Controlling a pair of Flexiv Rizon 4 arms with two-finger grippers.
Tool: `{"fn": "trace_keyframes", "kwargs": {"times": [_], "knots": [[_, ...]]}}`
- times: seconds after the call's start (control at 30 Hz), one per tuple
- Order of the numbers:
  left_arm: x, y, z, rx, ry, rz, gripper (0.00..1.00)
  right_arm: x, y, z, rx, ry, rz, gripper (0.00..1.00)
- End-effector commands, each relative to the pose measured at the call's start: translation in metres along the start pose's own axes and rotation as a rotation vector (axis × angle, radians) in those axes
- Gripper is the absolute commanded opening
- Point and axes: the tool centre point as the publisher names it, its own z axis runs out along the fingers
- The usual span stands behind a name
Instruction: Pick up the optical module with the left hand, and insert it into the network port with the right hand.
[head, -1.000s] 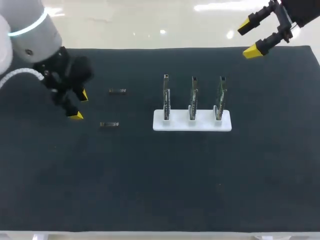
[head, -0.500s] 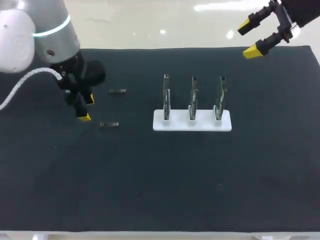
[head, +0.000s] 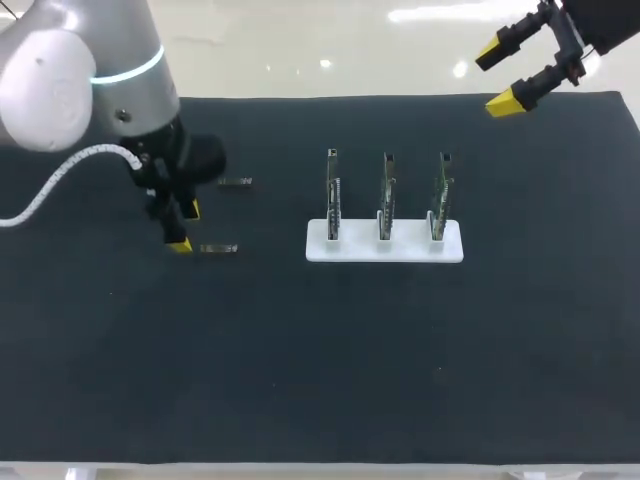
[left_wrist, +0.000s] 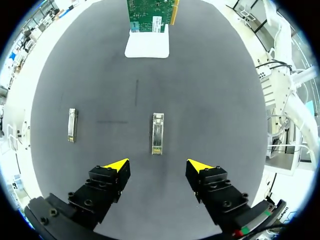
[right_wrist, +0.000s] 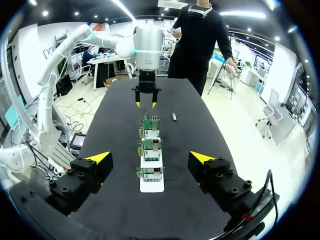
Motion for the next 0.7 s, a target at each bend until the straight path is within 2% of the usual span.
{"fn": "trace_keyframes", "kwargs": {"times": [0.03, 0.7], "knots": [[0.000, 0.003, 0.006, -0.003, 0.003, -0.005, 1.00, 0.000, 0.000, 0.000, 0.000, -0.002, -0.001, 1.00], [-0.010, 0.003, 0.024, -0.023, 0.012, -0.029, 1.00, 0.000, 0.000, 0.000, 0.000, -0.002, -0.001, 1.00]]}}
